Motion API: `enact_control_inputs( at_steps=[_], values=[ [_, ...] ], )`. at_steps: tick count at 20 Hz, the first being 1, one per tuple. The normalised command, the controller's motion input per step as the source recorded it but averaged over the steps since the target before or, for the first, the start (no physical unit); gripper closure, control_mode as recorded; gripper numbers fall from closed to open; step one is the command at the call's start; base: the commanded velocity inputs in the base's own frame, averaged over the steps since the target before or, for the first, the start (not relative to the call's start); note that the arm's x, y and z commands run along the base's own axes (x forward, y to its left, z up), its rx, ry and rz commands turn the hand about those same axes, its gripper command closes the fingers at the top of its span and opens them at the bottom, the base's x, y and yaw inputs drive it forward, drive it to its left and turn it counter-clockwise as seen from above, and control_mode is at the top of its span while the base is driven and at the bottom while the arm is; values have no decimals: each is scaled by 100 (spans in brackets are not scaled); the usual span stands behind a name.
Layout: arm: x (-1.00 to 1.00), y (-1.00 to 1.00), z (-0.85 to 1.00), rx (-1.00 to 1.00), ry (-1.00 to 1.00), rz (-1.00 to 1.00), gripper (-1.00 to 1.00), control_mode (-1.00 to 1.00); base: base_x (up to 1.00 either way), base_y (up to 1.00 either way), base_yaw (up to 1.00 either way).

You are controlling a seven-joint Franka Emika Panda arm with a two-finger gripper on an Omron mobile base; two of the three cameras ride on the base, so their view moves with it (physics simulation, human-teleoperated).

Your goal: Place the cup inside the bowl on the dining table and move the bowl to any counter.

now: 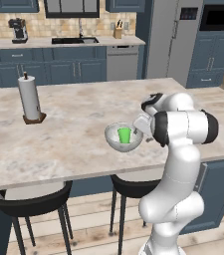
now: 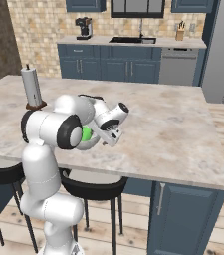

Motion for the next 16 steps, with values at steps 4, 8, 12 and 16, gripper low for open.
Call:
enact_control_inputs(
  at_steps=[4, 8, 12, 16],
  values=[
    [0, 5, -17, 0, 0, 0, -100, -100, 0, 0, 0],
    [0, 2, -8, 0, 0, 0, -100, -100, 0, 0, 0],
    [0, 0, -1, 0, 0, 0, -100, -100, 0, 0, 0],
    [0, 0, 0, 0, 0, 0, -100, -100, 0, 0, 0]
  ],
)
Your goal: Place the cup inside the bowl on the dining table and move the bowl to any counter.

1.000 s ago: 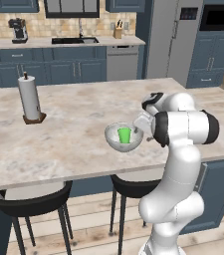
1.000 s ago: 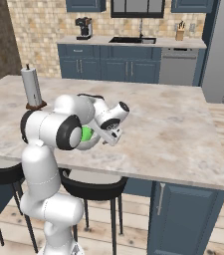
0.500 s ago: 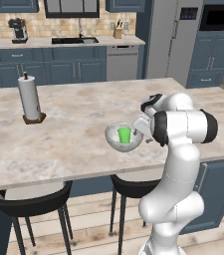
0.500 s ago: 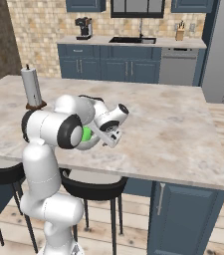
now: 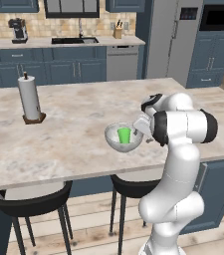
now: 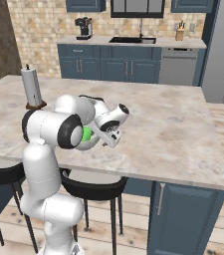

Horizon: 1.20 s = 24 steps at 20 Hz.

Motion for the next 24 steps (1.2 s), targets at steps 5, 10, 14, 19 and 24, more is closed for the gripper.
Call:
enact_control_inputs(
  at_steps=[5, 10, 14, 19, 24],
  values=[
    [0, 0, 0, 0, 0, 0, 100, -100, 0, 0, 0],
    [0, 0, 0, 0, 0, 0, 100, -100, 0, 0, 0],
    [0, 3, 0, 0, 0, 0, 100, -100, 0, 0, 0],
    [0, 1, 3, 0, 2, 0, 100, -100, 0, 0, 0],
    [0, 0, 19, 0, 0, 0, 100, -100, 0, 0, 0]
  ],
)
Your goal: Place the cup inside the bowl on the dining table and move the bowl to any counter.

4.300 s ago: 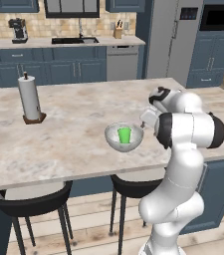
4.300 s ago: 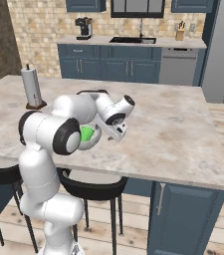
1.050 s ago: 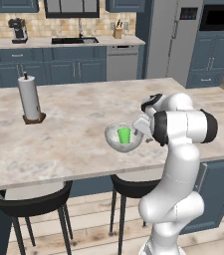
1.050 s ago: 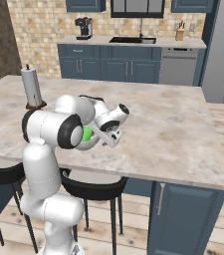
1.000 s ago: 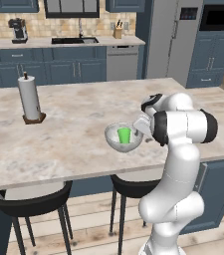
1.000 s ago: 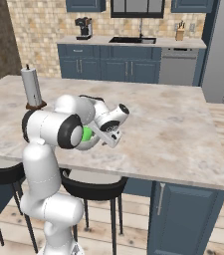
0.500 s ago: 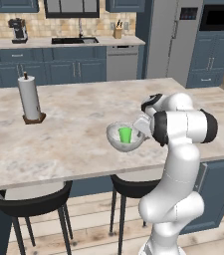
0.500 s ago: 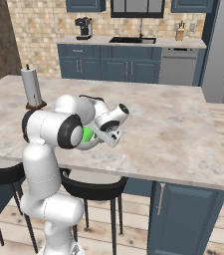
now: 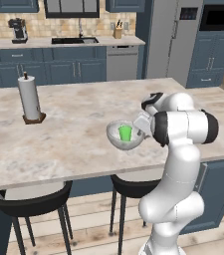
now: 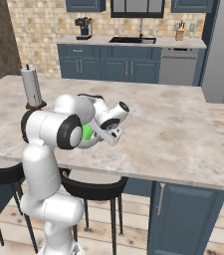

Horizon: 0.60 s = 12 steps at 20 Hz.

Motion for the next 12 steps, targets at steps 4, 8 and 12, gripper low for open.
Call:
enact_control_inputs(
  at_steps=[4, 8, 12],
  values=[
    [0, 0, 16, 0, 0, 0, 100, -100, 0, 0, 0],
    [-1, 0, 23, 0, 0, 0, 100, -100, 0, 0, 0],
    [-10, 0, 29, 0, 0, 0, 100, -100, 0, 0, 0]
  ],
)
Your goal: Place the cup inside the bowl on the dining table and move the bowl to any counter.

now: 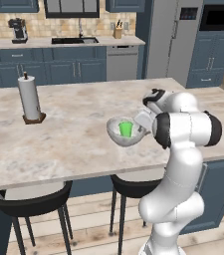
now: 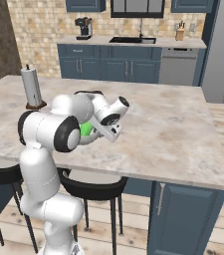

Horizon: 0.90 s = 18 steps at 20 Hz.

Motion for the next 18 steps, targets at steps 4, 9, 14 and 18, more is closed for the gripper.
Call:
enact_control_inputs(
  at_steps=[4, 9, 14, 18],
  values=[
    [-15, 0, 36, 0, 0, 0, 100, -100, 0, 0, 0],
    [-18, -3, 37, 0, 0, 0, 100, -100, 0, 0, 0],
    [-20, -1, 35, 0, 0, 0, 100, -100, 0, 0, 0],
    [-29, -3, 26, 0, 0, 0, 100, -100, 0, 0, 0]
  ],
)
